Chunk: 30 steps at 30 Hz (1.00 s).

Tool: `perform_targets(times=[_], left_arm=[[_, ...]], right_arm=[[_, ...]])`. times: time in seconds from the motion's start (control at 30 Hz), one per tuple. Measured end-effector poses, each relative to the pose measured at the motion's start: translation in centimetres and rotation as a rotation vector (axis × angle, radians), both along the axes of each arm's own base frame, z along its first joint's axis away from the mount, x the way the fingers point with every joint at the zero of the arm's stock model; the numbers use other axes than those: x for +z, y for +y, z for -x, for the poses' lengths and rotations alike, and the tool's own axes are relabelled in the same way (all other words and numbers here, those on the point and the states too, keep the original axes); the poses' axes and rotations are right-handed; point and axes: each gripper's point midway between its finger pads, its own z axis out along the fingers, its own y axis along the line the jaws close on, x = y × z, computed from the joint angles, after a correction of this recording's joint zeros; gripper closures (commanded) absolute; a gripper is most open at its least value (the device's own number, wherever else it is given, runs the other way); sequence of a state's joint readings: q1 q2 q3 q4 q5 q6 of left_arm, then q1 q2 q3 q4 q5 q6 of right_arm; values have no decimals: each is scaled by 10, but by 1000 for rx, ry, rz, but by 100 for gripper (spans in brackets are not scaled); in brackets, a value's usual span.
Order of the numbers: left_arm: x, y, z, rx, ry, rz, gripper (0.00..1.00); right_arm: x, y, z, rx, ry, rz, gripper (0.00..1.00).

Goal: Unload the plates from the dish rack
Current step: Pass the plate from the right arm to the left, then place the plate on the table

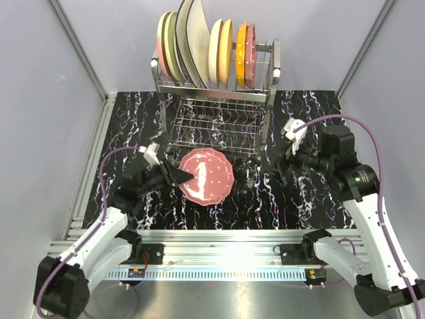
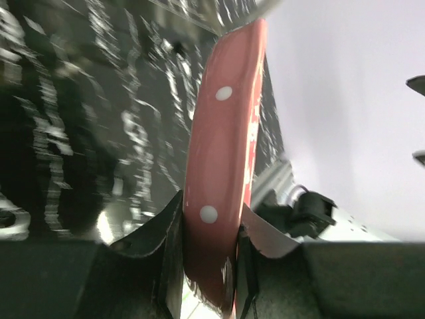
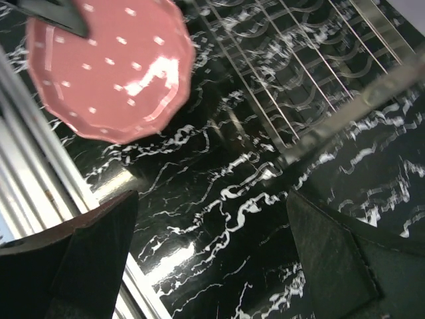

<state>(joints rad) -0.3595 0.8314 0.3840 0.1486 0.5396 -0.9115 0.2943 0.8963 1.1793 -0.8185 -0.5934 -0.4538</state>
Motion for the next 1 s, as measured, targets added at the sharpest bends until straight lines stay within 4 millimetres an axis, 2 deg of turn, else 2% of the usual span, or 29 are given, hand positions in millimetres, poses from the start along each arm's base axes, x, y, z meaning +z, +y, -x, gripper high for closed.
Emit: perform_targets(times=[0.1,0.23,0.4,0.53,0.6,0.77,1.0], left_arm=[[1,27,-9,56,-16,-12,100],[6,60,-23,138,-40,-5,100],[16,97,-35,231,-49,20,100],[30,114,-43,286,-89,42,100],[38,124,-47,319,-107,63,100],[53,154,-61,431,-151,100,100],[63,189,-81,557,-148,186,100]], right_arm=[[-4,-16,-18,-115,15,-18,0],[-18,-29,-32,-210,54,-34,0],[-44,-34,-38,-238,90,-30,0],[-73,-36,-40,-246,159,-16,0],[-80,-36,-41,-247,183,-10,0],[-82,-36,-39,-238,176,-12,0],[-83,-36,-33,-224,158,-11,0]])
